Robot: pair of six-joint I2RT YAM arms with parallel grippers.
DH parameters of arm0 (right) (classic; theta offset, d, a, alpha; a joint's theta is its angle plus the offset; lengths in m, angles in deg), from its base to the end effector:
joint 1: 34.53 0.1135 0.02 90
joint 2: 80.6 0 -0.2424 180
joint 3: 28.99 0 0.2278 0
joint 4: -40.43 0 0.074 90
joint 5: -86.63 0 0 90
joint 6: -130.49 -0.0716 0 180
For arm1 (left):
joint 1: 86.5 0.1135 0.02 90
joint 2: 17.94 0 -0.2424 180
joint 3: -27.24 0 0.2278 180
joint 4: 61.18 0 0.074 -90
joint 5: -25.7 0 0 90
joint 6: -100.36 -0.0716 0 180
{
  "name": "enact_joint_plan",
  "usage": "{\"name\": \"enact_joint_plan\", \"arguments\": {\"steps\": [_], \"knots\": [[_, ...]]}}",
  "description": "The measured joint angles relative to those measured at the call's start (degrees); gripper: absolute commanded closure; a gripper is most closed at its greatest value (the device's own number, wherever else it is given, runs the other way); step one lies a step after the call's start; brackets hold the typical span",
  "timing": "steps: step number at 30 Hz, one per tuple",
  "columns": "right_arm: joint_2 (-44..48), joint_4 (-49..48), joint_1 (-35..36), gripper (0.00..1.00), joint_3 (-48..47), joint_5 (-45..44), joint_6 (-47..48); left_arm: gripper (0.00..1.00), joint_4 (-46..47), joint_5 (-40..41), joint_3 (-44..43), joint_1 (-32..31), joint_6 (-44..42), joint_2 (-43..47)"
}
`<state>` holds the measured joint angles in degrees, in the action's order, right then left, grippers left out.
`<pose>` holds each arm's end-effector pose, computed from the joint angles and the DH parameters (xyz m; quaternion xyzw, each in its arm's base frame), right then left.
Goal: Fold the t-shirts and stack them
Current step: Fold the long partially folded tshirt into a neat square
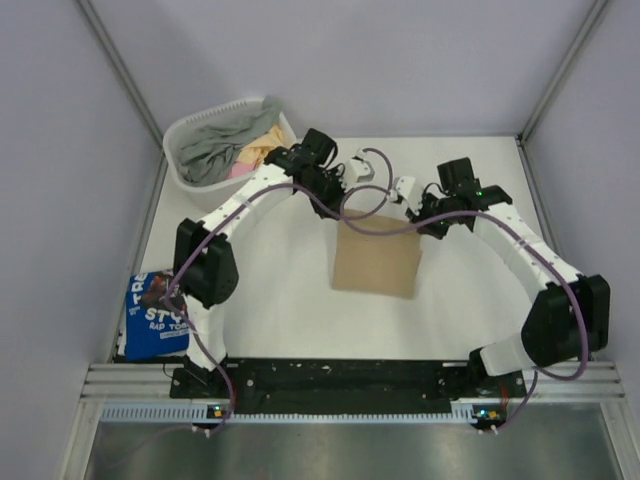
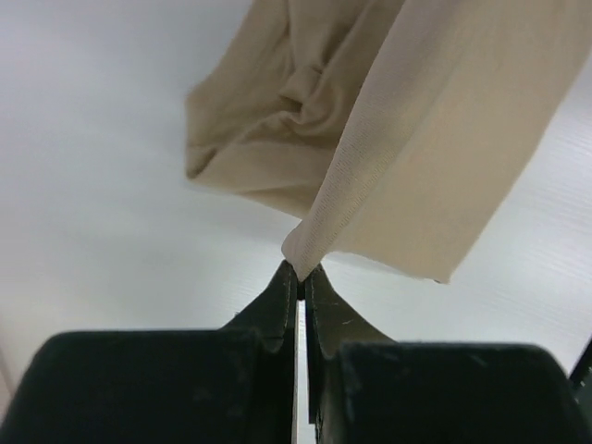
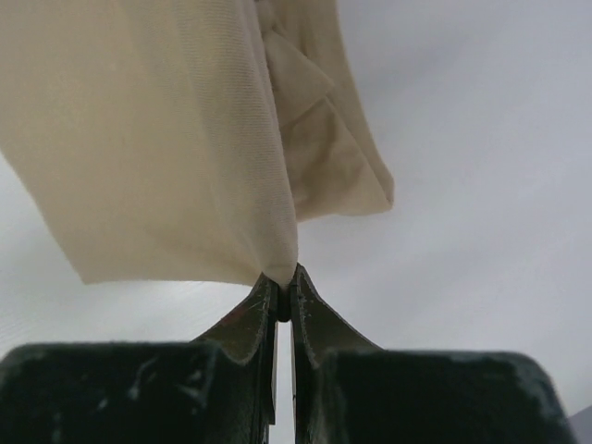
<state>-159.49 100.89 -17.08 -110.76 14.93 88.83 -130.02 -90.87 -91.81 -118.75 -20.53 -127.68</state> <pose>0.2574 0.1045 0.2430 -0.5521 0.7719 0.0738 0.3063 0.3184 -0.2388 0.2595 0.5431 0.7684 -0.2247 0.2531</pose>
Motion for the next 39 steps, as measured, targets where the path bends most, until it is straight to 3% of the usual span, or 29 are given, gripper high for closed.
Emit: {"name": "enact_joint_plan", "arguments": {"steps": [5,12,15,18,20,24,27,29,31,32,34,39], "knots": [[-10.6,-4.2,-4.8,1.0,-6.7,-1.4,-4.2,1.0,2.1,4.6,-10.7,0.7,3.8,-11.6],[-19.7,-8.9,-6.5,0.99,-9.8,-1.6,-8.6,1.0,6.4,10.3,-12.8,0.7,7.7,-17.2],[-22.8,-12.7,-6.6,0.86,-9.8,-1.8,-11.1,1.0,7.2,13.0,-13.7,0.9,9.0,-19.1],[-26.0,-15.8,-6.6,0.62,-11.0,-2.5,-14.0,0.61,7.6,15.4,-14.1,1.0,10.0,-20.7],[-28.6,-18.1,-6.7,0.55,-12.7,-5.6,-17.2,0.47,7.7,17.8,-14.9,1.2,10.3,-22.1],[-33.4,-21.2,-7.1,0.45,-17.8,-11.5,-25.2,0.39,8.0,23.1,-19.1,1.8,11.0,-25.9],[-32.9,-22.2,-7.3,0.41,-18.7,-11.7,-30.8,0.36,8.4,24.7,-20.4,2.8,13.1,-26.5],[-31.1,-22.8,-7.4,0.39,-18.2,-11.0,-34.8,0.28,10.0,24.0,-18.1,4.0,15.6,-24.7],[-26.9,-23.4,-7.4,0.36,-14.8,-9.7,-39.1,0.13,11.7,21.7,-12.1,5.4,18.3,-20.7],[-26.4,-23.3,-7.4,0.26,-14.4,-9.6,-39.6,0.03,12.4,19.9,-8.5,6.0,19.9,-18.1],[-23.0,-23.3,-7.5,0.16,-11.4,-8.5,-43.5,0.01,13.6,15.6,-2.6,7.2,23.0,-14.0],[-20.3,-23.3,-7.5,0.13,-6.8,-7.0,-49.2,0.01,17.0,5.2,2.3,7.0,31.8,-11.7]]}}
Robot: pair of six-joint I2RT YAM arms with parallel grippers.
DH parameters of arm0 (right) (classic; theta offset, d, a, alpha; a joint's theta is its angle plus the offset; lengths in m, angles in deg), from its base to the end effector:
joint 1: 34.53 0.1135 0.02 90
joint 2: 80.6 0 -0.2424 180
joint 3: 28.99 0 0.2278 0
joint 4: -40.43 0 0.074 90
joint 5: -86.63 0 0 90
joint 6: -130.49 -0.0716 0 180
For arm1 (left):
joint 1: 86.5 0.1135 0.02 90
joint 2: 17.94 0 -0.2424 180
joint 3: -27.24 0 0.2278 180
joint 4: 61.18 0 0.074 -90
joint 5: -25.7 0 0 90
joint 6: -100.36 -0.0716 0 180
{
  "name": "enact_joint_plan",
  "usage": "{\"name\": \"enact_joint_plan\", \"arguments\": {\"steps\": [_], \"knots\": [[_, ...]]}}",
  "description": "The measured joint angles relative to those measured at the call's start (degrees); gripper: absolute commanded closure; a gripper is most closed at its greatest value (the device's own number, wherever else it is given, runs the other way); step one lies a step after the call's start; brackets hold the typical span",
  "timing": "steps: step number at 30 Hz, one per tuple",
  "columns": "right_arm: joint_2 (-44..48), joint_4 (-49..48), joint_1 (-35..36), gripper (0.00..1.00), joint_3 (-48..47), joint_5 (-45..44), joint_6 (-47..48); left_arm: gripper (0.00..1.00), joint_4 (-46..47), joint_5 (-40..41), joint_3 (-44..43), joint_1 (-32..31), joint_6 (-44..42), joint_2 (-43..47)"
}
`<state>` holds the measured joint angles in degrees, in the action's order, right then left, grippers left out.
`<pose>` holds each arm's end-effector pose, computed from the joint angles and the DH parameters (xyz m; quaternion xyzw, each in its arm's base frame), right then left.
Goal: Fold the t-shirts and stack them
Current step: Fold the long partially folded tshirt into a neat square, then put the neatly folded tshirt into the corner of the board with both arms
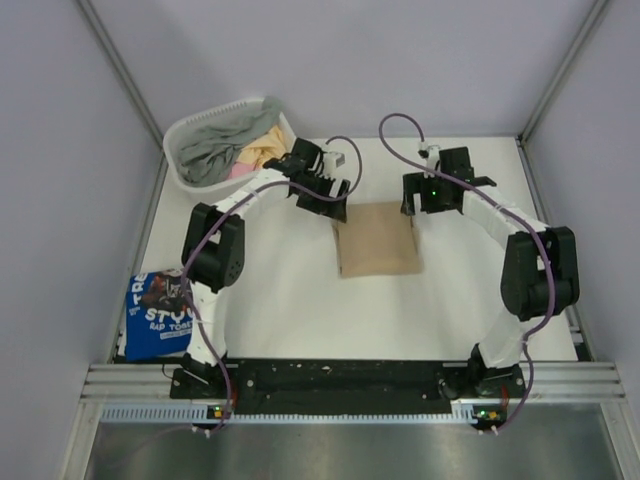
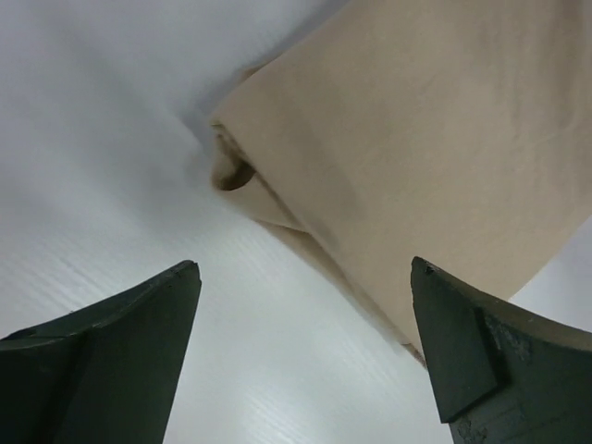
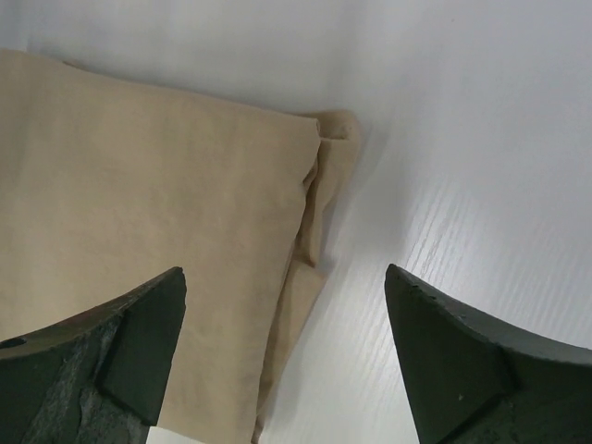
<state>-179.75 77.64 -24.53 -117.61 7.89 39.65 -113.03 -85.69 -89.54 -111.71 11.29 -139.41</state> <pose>0.3713 0.0797 0.2044 -0.1094 0.9225 0.1250 0.3485 0.3970 -0.2158 0.1843 0.2501 0.9088 -0.2371 0.2353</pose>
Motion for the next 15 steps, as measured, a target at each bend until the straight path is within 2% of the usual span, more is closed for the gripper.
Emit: {"name": "enact_joint_plan", "arguments": {"steps": [3,7,9,11,12,15], "knots": [[0.2,0.2,0.0,0.13,2.2,0.0,-1.2,0.08,1.1,-3.2,0.1,-0.6,3.7,-1.9],[1.1,0.4,0.0,0.13,4.4,-0.4,-1.8,0.25,1.9,-5.3,-0.8,-1.0,7.3,-6.1],[1.8,0.4,0.0,0.13,5.0,-0.8,-1.8,0.43,1.7,-7.6,-3.2,-1.1,8.9,-9.0],[2.4,0.3,0.0,0.13,5.4,-1.1,-1.8,0.87,2.0,-7.9,-5.0,-1.1,10.0,-10.4],[2.9,0.4,0.0,0.13,5.6,-1.3,-1.8,1.0,1.9,-8.0,-5.8,-1.1,10.5,-11.1],[4.7,0.3,0.0,0.12,6.5,-2.0,-1.7,1.0,1.3,-8.7,-6.7,-1.1,10.6,-12.6]]}}
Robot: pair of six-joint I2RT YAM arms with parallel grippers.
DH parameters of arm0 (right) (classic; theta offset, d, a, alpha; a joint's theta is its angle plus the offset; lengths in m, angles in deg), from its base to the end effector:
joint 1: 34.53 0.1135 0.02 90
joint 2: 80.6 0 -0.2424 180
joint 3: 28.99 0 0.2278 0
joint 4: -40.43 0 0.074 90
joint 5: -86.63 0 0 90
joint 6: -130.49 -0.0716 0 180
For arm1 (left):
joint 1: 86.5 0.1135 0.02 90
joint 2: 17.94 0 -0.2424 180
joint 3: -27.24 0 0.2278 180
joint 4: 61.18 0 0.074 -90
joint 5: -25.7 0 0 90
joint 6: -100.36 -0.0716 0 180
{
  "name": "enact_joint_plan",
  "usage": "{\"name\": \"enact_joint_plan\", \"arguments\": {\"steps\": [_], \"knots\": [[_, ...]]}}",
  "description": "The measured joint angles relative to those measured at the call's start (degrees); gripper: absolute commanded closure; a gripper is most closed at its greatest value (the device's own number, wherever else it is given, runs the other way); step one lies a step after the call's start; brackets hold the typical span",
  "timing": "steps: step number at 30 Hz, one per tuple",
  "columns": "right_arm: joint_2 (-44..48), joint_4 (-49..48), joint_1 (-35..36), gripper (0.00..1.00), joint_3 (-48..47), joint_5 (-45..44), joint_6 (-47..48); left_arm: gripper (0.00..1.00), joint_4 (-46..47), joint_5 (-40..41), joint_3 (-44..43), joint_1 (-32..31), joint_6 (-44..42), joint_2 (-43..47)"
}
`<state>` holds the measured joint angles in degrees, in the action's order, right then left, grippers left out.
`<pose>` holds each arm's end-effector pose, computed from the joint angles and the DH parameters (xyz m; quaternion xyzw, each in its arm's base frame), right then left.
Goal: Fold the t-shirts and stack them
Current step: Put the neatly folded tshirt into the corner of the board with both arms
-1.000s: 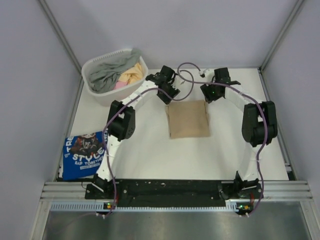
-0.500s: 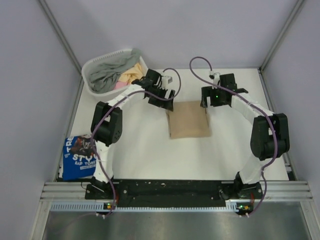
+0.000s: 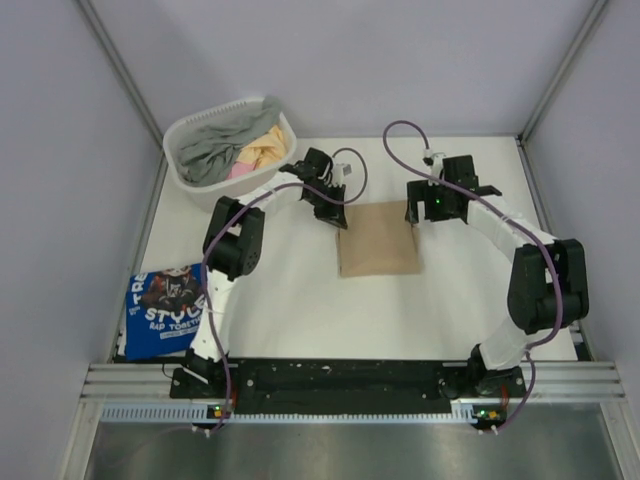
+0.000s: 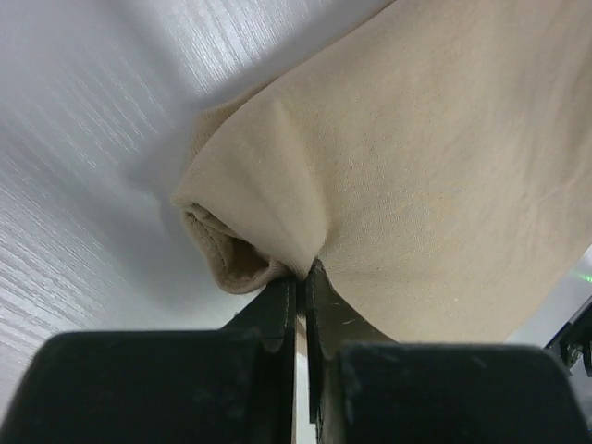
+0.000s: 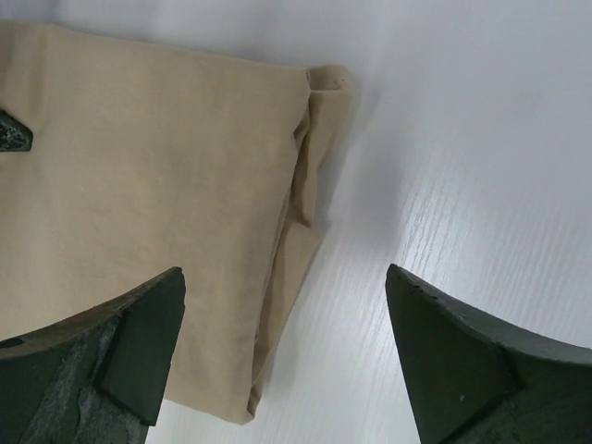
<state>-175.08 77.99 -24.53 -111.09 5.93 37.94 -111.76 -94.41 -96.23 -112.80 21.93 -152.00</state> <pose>0.3471 0.0730 0.1956 -0.0885 0.9326 0.1130 0.3310 0.4126 -0.2440 0.1267 0.1840 0.9193 -0.3160 0.1458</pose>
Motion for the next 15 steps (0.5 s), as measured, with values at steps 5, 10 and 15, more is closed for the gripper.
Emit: {"name": "enact_joint_plan", "arguments": {"steps": [5,10,15], "knots": [[2.4,0.0,0.0,0.12,0.9,-1.1,0.8,1.0,-0.7,0.0,3.1,0.4,-2.8,2.2],[3.5,-0.2,0.0,0.12,1.5,-1.6,1.4,1.0,-2.3,1.6,15.8,3.1,-8.1,12.9],[3.7,-0.1,0.0,0.05,1.6,-0.3,1.5,1.0,-6.1,5.7,23.9,8.1,-17.1,23.8]]}}
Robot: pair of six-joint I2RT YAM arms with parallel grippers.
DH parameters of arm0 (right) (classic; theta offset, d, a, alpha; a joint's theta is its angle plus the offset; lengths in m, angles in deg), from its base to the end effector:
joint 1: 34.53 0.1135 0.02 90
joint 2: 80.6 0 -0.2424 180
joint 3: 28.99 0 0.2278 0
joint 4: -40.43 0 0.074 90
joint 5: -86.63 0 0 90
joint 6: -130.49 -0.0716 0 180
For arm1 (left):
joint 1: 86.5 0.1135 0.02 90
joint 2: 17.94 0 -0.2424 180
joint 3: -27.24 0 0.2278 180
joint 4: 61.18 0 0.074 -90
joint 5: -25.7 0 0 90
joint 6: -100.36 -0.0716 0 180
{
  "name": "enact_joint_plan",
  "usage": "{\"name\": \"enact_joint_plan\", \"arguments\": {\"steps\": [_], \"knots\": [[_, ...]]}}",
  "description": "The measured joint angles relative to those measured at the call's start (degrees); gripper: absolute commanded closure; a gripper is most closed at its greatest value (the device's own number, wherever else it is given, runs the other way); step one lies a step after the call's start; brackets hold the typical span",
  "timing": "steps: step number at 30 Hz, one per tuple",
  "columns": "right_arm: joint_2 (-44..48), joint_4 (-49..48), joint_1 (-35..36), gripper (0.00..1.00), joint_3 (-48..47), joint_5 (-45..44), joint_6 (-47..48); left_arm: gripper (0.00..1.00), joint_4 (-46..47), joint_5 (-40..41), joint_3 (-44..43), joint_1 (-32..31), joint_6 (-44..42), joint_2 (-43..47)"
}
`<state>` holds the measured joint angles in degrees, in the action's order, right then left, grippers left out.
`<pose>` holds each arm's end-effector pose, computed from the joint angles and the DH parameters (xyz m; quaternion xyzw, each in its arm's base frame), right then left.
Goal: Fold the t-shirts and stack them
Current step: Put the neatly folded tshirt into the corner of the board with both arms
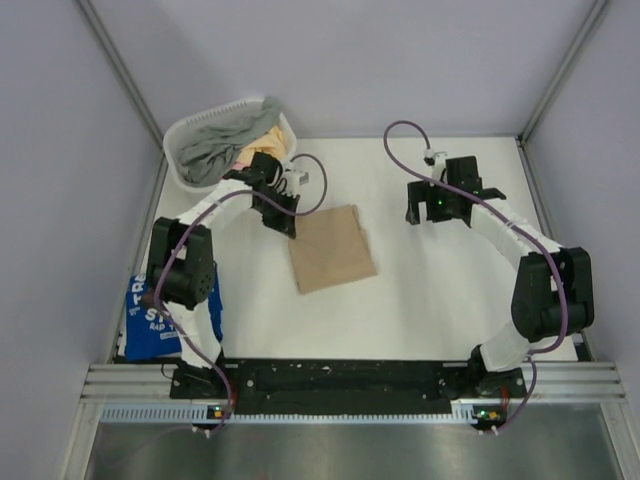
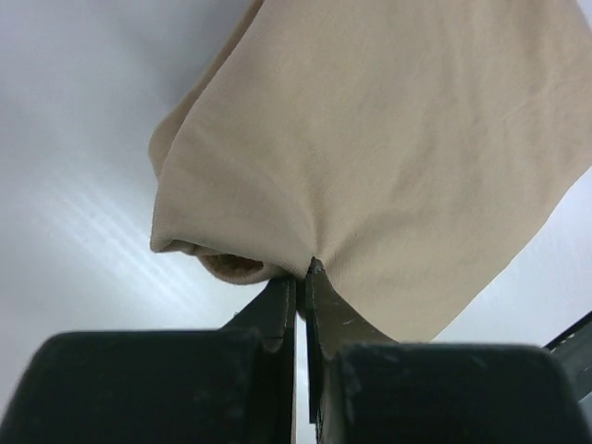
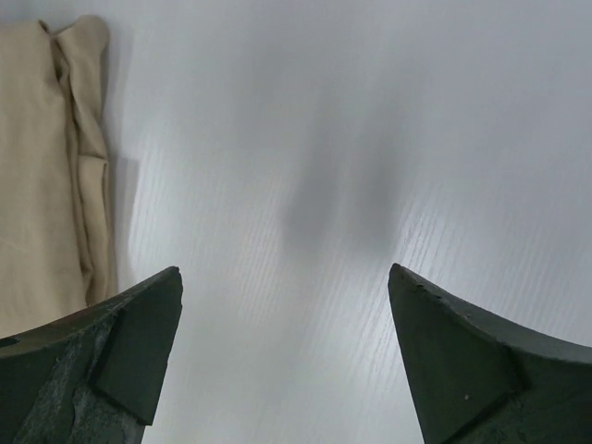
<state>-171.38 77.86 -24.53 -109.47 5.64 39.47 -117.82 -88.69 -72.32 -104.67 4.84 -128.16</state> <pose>0.3376 0.0709 0.2081 -0.1010 0.9248 0.1074 0.3508 0.3531 -0.1470 0.1704 0.2374 0.9294 -0.2270 0.1684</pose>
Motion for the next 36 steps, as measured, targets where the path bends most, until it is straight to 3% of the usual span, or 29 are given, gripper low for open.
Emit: {"name": "enact_joint_plan", "arguments": {"steps": [7,13,16,20,22,29,36], "knots": [[0.1,-1.0,0.8,0.01,0.6,7.4,0.2,1.0,-8.0,2.3,2.8,6.3,-12.8,6.7],[0.1,-3.2,6.4,0.02,0.8,12.7,-0.5,1.0,-13.9,7.1,2.4,10.8,-22.6,5.3],[0.1,-7.9,10.3,0.04,1.8,15.1,-5.5,1.0,-14.7,9.4,1.1,12.1,-26.1,2.3],[-1.9,-18.9,15.1,0.08,4.0,16.1,-16.5,0.66,-15.2,12.2,-1.8,12.7,-27.5,-3.0],[-4.7,-22.9,17.3,0.09,3.7,15.3,-21.3,0.56,-15.0,12.5,-3.0,12.7,-27.1,-4.7],[-21.5,-25.7,23.6,0.14,-7.3,11.2,-32.3,0.47,-11.5,11.3,-1.5,14.3,-21.4,-2.7],[-28.5,-24.5,24.8,0.16,-12.5,9.0,-37.7,0.42,-7.7,6.0,5.2,17.6,-15.7,1.8]]}}
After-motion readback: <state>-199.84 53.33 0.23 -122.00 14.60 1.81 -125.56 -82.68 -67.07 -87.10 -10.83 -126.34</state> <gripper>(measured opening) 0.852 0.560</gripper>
